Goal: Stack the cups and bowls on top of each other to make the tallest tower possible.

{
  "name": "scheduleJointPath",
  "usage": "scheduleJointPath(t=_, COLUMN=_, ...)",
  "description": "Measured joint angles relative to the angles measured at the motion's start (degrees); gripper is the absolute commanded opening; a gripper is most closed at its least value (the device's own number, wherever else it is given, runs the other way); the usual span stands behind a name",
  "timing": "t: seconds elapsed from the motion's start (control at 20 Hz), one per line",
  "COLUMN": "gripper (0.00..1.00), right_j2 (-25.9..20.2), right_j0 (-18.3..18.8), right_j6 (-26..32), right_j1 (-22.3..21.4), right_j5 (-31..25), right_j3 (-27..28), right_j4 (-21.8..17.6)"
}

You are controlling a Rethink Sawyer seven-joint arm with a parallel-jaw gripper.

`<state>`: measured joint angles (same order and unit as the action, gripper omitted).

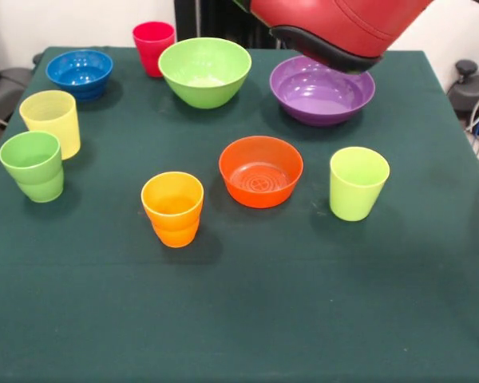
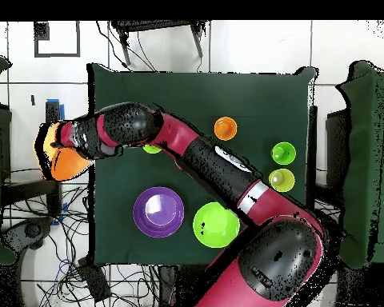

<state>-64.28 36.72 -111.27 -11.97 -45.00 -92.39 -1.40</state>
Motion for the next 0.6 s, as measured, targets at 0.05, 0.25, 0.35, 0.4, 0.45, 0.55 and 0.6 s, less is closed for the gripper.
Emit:
scheduleJointPath(t=0.05, gripper=0.0, right_j2=0.0, right_j0=0.1, right_j6=0.0, right_j1=0.0, right_j5=-0.5, right_j3=0.8, right_j4=-0.4)
scheduleJointPath(t=0.25, gripper=0.0, right_j2=0.0, right_j0=0.5, right_j6=0.0, right_j1=0.0, right_j5=-2.0, right_j3=2.9, right_j4=-1.5)
scheduleJointPath(t=0.35, gripper=0.0, right_j2=0.0, right_j0=0.7, right_j6=0.0, right_j1=-0.1, right_j5=-2.5, right_j3=3.6, right_j4=-2.0)
scheduleJointPath(t=0.4, gripper=0.0, right_j2=0.0, right_j0=0.8, right_j6=0.0, right_j1=-0.1, right_j5=-2.7, right_j3=3.9, right_j4=-2.3)
scheduleJointPath(t=0.45, gripper=0.0, right_j2=0.0, right_j0=0.9, right_j6=0.0, right_j1=0.0, right_j5=-2.8, right_j3=4.3, right_j4=-2.5)
scheduleJointPath(t=0.55, gripper=0.0, right_j2=0.0, right_j0=1.0, right_j6=0.0, right_j1=0.0, right_j5=-2.8, right_j3=4.9, right_j4=-3.0)
scheduleJointPath(t=0.6, gripper=0.0, right_j2=0.0, right_j0=1.0, right_j6=0.0, right_j1=0.0, right_j5=-2.8, right_j3=5.3, right_j4=-3.3)
